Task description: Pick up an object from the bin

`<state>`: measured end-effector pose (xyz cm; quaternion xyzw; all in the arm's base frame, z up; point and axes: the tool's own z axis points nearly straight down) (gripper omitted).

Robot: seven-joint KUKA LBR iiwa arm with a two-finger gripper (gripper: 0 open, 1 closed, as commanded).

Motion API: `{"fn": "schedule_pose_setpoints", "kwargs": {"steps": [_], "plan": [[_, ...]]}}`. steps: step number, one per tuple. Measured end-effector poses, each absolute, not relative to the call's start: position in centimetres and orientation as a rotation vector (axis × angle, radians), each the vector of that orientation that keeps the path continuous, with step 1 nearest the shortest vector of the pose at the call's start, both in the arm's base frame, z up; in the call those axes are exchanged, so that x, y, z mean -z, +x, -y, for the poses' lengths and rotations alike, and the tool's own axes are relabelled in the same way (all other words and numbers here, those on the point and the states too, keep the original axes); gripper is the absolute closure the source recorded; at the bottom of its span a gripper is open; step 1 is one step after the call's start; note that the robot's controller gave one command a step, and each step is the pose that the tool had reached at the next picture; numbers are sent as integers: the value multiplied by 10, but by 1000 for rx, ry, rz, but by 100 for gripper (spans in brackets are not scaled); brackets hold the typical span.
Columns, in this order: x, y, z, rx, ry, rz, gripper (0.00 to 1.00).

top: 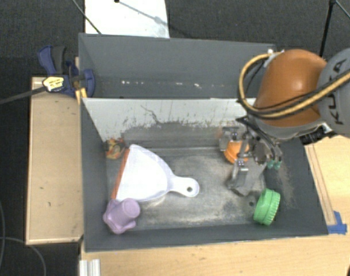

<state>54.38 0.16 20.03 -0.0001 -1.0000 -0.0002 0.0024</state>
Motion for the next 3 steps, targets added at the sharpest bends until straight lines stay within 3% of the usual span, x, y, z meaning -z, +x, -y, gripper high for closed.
{"fn": "schedule_pose_setpoints", "kwargs": {"steps": [1, 2, 3], "plan": [[-205, 545, -2, 1, 0, 3144, 0], [-166, 527, -34, 1, -83, 3147, 0], [-125, 525, -48, 3, -87, 3143, 0]]}}
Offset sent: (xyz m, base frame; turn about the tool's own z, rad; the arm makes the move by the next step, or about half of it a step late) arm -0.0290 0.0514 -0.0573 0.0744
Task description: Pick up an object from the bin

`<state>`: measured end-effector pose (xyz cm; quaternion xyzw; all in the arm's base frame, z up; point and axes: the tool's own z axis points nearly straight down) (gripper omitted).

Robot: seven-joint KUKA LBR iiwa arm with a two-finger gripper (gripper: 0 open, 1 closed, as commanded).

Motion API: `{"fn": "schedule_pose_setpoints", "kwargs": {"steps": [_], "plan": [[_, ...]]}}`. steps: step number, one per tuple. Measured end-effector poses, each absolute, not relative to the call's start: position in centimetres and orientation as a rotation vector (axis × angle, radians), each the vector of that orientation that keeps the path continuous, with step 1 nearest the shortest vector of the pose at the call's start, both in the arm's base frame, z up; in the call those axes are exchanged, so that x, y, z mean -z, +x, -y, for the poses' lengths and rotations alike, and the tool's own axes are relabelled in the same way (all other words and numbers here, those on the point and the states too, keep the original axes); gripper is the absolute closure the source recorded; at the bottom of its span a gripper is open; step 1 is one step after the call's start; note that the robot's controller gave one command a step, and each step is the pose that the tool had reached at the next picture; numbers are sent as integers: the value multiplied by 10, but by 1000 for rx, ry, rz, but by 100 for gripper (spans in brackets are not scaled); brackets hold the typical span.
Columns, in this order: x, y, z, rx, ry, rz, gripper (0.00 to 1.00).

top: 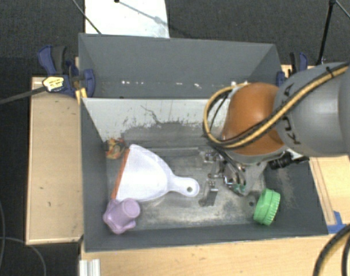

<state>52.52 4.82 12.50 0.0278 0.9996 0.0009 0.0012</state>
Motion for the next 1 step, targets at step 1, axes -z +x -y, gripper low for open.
{"fn": "schedule_pose_setpoints", "kwargs": {"steps": [1], "plan": [[-121, 531, -71, -1, 143, -3136, 0]]}}
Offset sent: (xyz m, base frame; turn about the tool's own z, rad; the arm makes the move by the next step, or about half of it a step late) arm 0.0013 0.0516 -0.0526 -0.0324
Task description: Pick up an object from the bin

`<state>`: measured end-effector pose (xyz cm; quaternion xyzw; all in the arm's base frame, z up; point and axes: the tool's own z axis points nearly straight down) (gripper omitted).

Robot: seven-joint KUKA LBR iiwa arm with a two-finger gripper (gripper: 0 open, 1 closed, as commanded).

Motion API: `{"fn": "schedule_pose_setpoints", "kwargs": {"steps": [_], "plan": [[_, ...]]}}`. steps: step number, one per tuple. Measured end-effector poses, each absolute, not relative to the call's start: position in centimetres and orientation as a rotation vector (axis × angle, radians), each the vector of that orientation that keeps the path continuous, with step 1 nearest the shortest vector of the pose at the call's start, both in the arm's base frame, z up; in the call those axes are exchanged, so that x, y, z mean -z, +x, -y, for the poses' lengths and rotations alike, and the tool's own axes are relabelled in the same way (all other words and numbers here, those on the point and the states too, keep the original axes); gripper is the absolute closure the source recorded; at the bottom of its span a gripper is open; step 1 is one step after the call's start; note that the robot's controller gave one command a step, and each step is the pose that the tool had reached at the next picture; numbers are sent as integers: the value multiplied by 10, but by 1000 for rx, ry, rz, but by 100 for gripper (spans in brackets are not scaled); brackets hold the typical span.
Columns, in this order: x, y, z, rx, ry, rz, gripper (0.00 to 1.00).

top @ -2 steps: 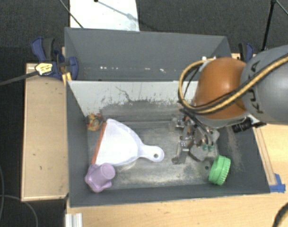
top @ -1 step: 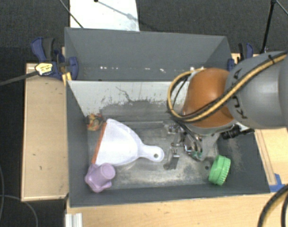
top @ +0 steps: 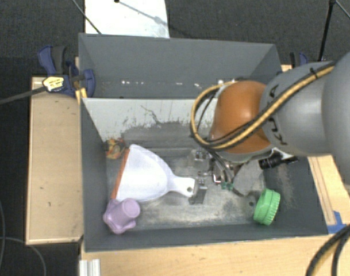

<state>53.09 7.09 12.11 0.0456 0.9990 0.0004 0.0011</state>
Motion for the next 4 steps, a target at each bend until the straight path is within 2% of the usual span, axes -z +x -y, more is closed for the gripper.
{"fn": "schedule_pose_setpoints", "kwargs": {"steps": [1, 2, 3, 4], "plan": [[-85, 529, -93, -2, 62, -3136, 0], [-72, 519, -115, 1, 93, -3139, 100], [-72, 519, -115, 1, 93, -3139, 100], [-199, 510, -106, 0, 64, -3138, 100]]}}
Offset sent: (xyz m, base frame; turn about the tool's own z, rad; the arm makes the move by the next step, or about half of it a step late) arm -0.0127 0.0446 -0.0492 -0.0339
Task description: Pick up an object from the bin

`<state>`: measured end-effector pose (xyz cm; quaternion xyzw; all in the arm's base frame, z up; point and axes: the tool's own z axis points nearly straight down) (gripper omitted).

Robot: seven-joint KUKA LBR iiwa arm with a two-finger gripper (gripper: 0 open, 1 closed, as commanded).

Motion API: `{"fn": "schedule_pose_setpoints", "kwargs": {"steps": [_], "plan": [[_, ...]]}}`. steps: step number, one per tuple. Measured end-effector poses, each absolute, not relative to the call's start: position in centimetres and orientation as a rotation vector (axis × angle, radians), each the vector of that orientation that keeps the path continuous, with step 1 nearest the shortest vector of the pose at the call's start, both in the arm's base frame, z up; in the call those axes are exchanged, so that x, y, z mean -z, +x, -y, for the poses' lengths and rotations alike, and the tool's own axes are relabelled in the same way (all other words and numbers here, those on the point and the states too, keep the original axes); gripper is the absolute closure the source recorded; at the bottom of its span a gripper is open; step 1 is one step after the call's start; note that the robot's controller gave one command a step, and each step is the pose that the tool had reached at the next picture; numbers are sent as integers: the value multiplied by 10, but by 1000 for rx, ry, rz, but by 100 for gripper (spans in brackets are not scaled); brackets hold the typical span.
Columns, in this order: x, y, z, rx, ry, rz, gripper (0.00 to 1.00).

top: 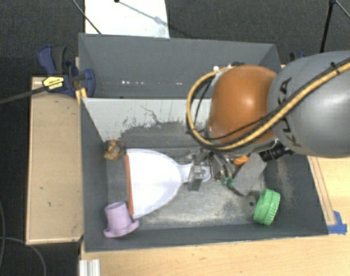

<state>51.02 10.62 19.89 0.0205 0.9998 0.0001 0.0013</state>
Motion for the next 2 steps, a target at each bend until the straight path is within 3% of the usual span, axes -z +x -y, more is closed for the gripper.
{"fn": "schedule_pose_setpoints", "kwargs": {"steps": [1, 2], "plan": [[-199, 510, -106, 0, 63, -3139, 100], [-248, 515, -109, 0, 72, -3143, 100]]}}
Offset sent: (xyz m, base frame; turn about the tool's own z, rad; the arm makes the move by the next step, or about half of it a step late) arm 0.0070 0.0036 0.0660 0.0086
